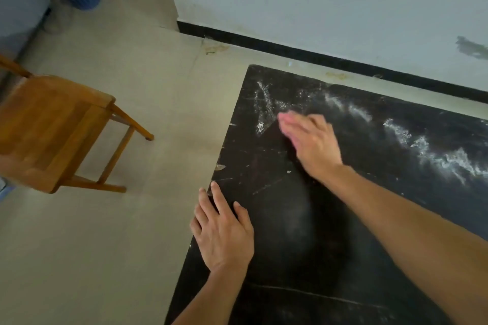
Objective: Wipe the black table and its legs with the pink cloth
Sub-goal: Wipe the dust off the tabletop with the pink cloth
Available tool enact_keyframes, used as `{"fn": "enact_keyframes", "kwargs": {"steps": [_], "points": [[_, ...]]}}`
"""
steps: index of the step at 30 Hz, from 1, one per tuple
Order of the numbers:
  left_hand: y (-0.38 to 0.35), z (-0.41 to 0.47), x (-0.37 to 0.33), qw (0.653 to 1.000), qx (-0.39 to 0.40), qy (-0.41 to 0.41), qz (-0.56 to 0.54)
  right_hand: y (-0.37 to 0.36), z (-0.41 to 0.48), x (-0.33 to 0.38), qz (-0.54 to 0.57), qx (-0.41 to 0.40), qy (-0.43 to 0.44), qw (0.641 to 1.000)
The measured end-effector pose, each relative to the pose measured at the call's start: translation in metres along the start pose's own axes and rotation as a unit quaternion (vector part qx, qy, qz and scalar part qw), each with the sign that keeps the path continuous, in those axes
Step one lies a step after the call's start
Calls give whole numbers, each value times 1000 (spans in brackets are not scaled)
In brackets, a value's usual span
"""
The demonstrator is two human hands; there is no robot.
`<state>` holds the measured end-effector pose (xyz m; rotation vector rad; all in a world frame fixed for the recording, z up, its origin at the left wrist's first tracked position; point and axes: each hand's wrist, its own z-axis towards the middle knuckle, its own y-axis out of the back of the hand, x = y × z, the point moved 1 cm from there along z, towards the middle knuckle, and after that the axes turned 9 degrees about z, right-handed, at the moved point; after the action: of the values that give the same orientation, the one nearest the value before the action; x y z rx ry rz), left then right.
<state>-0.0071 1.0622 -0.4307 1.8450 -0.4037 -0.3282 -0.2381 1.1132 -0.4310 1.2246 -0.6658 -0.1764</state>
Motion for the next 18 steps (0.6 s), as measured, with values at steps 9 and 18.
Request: {"fn": "enact_keyframes", "kwargs": {"steps": [9, 18], "points": [[11, 25, 12, 992, -2, -100, -74, 34, 7, 30, -36, -21, -42, 998], [21, 101, -7, 991, 37, -47, -118, -4, 44, -1, -39, -15, -145, 989]]}}
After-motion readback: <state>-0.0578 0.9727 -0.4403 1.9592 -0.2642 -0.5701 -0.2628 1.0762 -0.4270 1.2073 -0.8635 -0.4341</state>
